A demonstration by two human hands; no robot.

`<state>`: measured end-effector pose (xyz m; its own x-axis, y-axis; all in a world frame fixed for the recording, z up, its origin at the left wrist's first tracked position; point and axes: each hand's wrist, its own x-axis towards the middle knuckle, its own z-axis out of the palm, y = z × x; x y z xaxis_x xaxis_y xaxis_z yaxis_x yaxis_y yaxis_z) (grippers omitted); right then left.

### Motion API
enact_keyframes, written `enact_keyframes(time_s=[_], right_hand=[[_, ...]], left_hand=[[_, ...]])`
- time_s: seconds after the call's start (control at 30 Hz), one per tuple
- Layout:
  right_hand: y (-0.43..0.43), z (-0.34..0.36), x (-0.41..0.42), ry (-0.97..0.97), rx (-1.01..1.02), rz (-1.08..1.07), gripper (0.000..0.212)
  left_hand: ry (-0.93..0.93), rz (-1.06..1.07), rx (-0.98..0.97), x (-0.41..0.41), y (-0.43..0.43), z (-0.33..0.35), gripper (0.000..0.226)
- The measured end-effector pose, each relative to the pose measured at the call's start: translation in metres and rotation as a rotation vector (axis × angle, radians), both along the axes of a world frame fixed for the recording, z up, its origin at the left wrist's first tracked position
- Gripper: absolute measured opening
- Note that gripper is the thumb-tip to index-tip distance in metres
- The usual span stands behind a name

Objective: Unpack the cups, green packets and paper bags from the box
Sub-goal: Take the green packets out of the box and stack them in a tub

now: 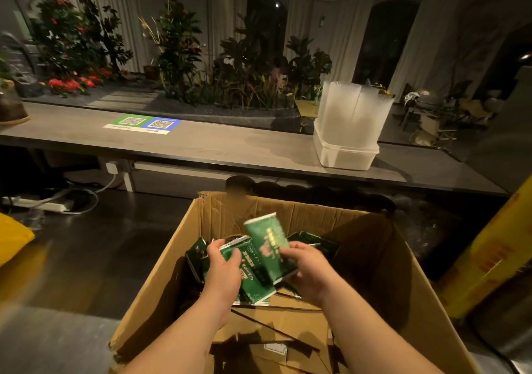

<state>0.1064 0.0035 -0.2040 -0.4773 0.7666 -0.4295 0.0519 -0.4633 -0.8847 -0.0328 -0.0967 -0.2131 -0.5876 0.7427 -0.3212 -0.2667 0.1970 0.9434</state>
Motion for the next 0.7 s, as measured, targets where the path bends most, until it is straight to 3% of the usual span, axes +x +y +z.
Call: enact_keyframes(time_s=[0.13, 0.27, 0.37, 0.43, 0.53, 0.7], right_hand=[[-0.021, -0.023, -0.02, -0.36, 0.347, 0.078, 0.019], [-0.011, -0.026, -0.019, -0.436, 0.578, 0.058, 0.021], [0.016, -0.038, -0.005, -0.824, 0.819, 0.025, 0.038], [0.027, -0.052, 0.006, -1.072, 0.846, 0.181, 0.056], [0.028, -0.07, 0.013, -1.236, 0.834, 0.341, 0.064], [0.032, -0.069, 0.012, -1.221, 0.797, 0.165, 0.072]], left_hand=[[-0.021, -0.025, 0.002, 0.002, -0.003, 0.001, 0.045], [0.041, 0.057, -0.046, 0.0, -0.001, -0.006, 0.071], [0.052, 0.113, -0.065, -0.003, 0.0, -0.005, 0.071], [0.091, 0.097, -0.082, -0.001, 0.0, -0.006, 0.069], [0.142, 0.066, -0.128, 0.0, 0.002, -0.008, 0.062], [0.235, 0.058, -0.181, -0.001, -0.001, -0.007, 0.044]])
